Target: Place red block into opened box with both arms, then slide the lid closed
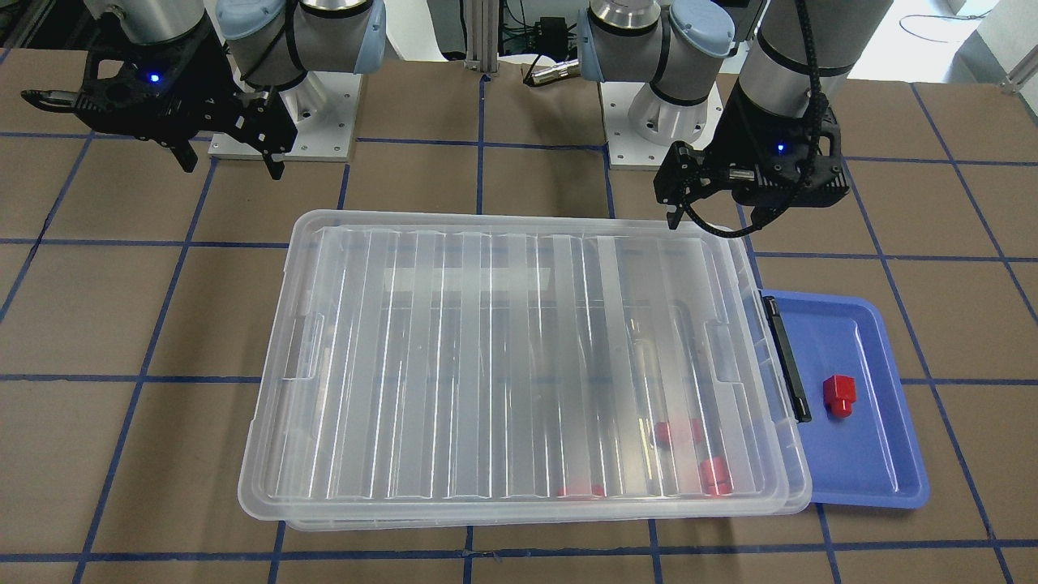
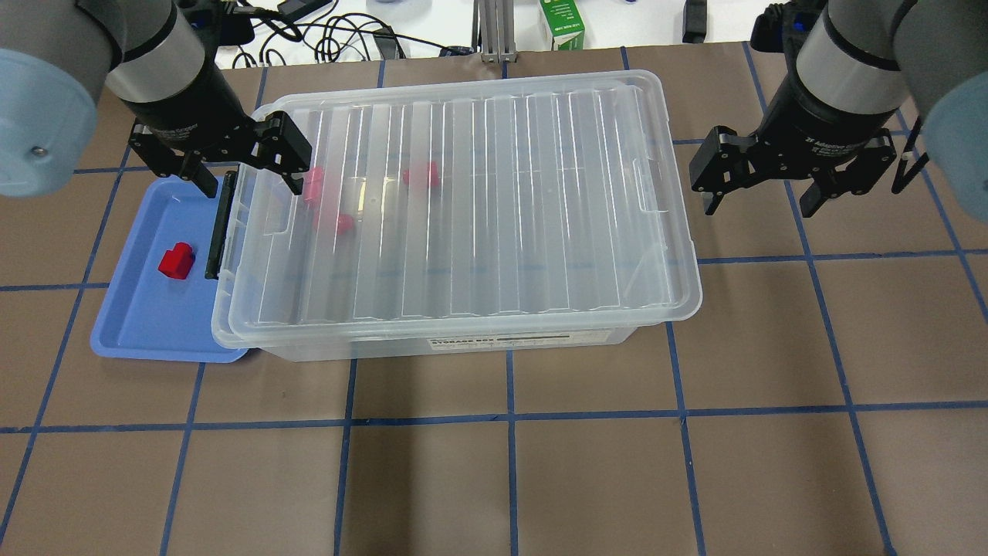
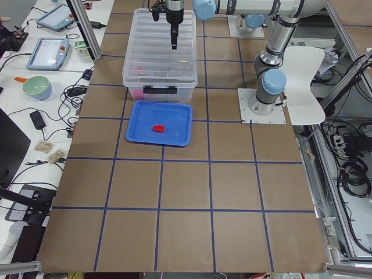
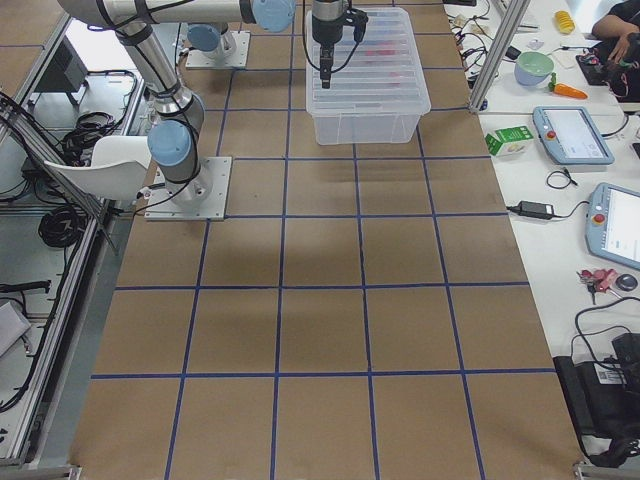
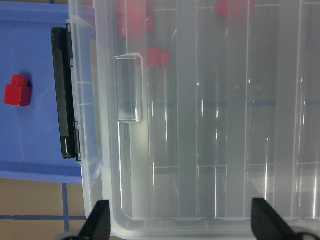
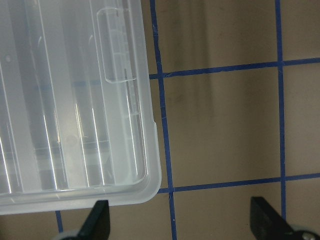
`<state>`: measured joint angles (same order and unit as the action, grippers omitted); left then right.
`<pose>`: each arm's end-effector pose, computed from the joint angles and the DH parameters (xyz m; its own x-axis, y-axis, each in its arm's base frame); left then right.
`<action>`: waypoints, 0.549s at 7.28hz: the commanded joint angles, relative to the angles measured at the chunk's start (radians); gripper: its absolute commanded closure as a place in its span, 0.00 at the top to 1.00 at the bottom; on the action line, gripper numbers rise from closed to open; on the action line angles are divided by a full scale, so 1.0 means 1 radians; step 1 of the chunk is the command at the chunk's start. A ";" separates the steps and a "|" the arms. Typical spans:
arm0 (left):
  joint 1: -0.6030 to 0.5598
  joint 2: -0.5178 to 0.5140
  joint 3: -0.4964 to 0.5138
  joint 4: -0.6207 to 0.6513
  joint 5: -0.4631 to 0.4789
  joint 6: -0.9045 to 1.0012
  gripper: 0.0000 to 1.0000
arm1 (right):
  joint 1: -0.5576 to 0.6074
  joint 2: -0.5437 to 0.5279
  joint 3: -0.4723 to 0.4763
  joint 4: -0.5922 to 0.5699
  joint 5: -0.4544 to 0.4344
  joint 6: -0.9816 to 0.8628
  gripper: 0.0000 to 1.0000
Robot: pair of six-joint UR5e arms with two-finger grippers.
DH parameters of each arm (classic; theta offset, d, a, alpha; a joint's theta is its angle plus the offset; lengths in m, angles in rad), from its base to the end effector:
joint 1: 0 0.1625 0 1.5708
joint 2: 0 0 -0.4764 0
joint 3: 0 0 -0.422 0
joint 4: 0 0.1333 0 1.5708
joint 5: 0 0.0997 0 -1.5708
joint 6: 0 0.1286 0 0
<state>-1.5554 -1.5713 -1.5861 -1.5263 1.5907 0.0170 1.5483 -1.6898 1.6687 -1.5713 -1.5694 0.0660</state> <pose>-0.1226 -0.5275 0.5066 -0.9998 0.0010 -0.0204 0.0016 0.9996 -0.0283 0.1229 -0.4707 0.5180 -0.9961 0.0883 -0.0028 0.0884 0.9959 -0.0215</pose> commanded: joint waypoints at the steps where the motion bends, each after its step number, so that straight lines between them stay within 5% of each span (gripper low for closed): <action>1: 0.000 -0.001 0.000 0.000 0.000 0.000 1.00 | 0.001 0.007 0.003 0.010 0.008 0.002 1.00; 4: 0.000 0.000 0.000 0.000 0.000 0.000 1.00 | 0.003 0.100 -0.007 -0.016 0.012 0.009 1.00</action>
<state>-1.5554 -1.5710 -1.5861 -1.5263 1.5907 0.0175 1.5506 -1.6438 1.6688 -1.5740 -1.5571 0.0732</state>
